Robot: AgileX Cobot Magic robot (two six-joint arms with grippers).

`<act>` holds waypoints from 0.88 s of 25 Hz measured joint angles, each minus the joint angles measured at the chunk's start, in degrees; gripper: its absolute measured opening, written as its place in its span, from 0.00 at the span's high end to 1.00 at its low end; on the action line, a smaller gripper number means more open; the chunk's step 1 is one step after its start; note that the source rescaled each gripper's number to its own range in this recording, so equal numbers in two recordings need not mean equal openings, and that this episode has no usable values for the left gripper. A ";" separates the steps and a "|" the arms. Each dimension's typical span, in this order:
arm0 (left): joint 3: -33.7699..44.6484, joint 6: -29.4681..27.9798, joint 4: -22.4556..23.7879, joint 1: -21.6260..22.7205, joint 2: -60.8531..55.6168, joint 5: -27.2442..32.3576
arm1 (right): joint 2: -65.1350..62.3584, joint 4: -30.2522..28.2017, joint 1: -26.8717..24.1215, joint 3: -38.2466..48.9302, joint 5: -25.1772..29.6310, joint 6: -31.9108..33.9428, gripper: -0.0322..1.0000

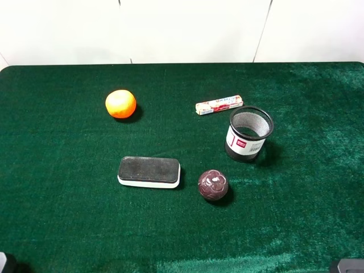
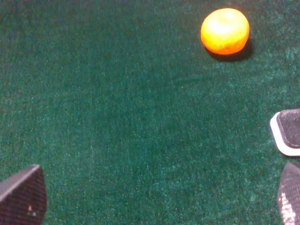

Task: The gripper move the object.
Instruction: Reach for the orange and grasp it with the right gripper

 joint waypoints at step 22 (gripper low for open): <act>0.00 0.05 0.00 0.00 0.00 0.00 | 8.58 7.15 0.00 -0.08 -0.09 -7.38 0.01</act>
